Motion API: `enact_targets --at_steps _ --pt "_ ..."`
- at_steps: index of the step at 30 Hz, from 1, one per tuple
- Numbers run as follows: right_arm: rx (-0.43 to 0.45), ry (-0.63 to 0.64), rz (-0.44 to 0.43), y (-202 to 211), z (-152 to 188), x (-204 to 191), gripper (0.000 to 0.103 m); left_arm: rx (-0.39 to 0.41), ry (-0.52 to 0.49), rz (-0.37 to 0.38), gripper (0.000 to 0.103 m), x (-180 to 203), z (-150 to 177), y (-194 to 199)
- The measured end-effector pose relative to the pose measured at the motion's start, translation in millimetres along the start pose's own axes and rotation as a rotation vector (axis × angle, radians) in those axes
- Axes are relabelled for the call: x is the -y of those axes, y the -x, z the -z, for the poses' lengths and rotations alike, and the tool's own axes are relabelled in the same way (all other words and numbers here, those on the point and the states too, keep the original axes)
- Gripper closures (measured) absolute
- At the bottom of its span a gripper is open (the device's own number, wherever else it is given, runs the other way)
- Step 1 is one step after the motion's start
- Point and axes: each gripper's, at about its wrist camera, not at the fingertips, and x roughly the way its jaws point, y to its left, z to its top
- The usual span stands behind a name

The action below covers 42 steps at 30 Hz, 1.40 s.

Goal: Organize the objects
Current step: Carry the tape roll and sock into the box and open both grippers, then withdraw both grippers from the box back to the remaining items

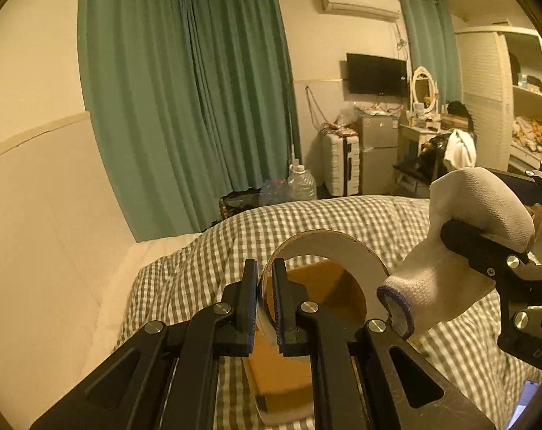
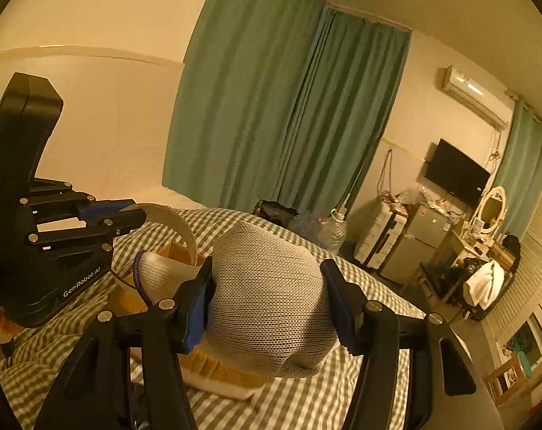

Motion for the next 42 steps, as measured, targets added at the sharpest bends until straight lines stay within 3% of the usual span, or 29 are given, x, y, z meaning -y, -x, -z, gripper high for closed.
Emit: enact_targets --at_steps 7,16,23,29,35,37,39,42 --pt "-0.057 0.006 -0.041 -68 4 8 0.046 -0.063 -0.039 -0.035 0.095 6 5 -53" --pt "-0.168 -0.001 -0.077 -140 33 9 0.046 -0.154 -0.090 -0.031 0.095 20 28 -104" --pt "-0.241 -0.010 -0.102 -172 56 13 0.046 -0.221 -0.113 -0.007 0.095 22 42 -128" --pt "-0.270 -0.034 -0.130 -179 66 22 0.043 -0.221 -0.140 -0.001 0.093 28 46 -121" --pt "-0.234 -0.084 -0.138 -154 59 32 0.035 -0.205 -0.141 0.007 0.078 34 40 -101" --pt "-0.206 -0.094 -0.131 -139 53 36 0.030 -0.185 -0.126 0.004 0.064 34 36 -89" --pt "-0.170 -0.095 -0.119 -120 45 40 0.022 -0.146 -0.112 -0.006 0.035 32 30 -73" --pt "-0.127 -0.105 -0.100 -92 34 47 0.016 -0.094 -0.094 -0.019 0.018 29 23 -50"
